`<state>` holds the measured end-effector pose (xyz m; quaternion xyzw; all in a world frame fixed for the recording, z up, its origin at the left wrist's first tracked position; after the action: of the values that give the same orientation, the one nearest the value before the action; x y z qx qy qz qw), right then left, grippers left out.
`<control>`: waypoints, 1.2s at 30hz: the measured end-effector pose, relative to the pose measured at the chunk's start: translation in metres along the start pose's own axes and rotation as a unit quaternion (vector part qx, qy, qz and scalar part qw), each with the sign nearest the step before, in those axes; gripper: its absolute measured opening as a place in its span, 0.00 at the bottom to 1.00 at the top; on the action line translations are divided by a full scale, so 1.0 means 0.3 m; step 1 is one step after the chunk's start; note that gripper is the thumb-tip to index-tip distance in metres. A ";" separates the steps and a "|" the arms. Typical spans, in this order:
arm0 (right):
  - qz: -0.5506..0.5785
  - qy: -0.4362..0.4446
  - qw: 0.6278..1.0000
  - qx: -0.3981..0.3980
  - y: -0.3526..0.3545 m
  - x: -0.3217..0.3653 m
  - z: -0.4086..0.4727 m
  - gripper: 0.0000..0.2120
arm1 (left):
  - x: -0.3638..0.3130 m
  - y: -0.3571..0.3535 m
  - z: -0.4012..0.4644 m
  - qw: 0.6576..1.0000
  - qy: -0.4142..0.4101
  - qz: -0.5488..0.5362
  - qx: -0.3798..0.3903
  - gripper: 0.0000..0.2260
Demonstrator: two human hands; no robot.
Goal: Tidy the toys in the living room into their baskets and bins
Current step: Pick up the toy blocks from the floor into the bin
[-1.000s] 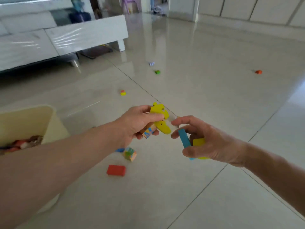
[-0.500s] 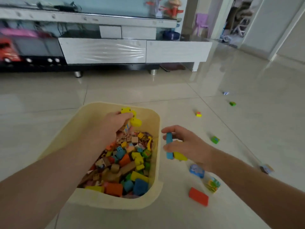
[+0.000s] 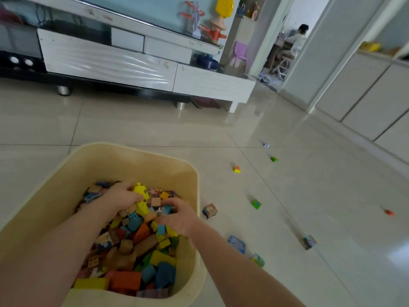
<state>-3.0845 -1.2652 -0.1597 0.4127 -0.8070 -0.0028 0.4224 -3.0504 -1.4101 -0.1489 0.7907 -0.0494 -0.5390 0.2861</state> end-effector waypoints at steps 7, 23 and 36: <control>-0.007 0.012 1.000 -0.024 0.012 -0.002 -0.031 0.26 | -0.003 -0.015 -0.001 0.999 -0.017 -0.030 -0.032 0.22; 0.085 0.069 0.991 -0.072 0.394 -0.069 -0.193 0.16 | -0.403 -0.264 -0.066 0.968 -0.238 -0.023 -0.076 0.16; -0.164 -0.075 0.971 -0.155 0.678 -0.749 -0.174 0.17 | -0.298 -0.908 -0.160 0.940 -0.224 0.171 0.191 0.17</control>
<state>-3.1159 -0.9629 -0.2071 0.4675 -0.7477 -0.2275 0.4130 -3.1079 -1.1300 -0.2008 0.6687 -0.3487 -0.6258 0.1992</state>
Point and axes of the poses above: each hand's wrist, its own z-axis towards the middle knuckle, its own y-axis out of the back of the hand, x = y × z, the point moved 4 cm from there along z, towards the middle knuckle, and after that the axes turned 14 degrees about -y, right-handed, at the moved point
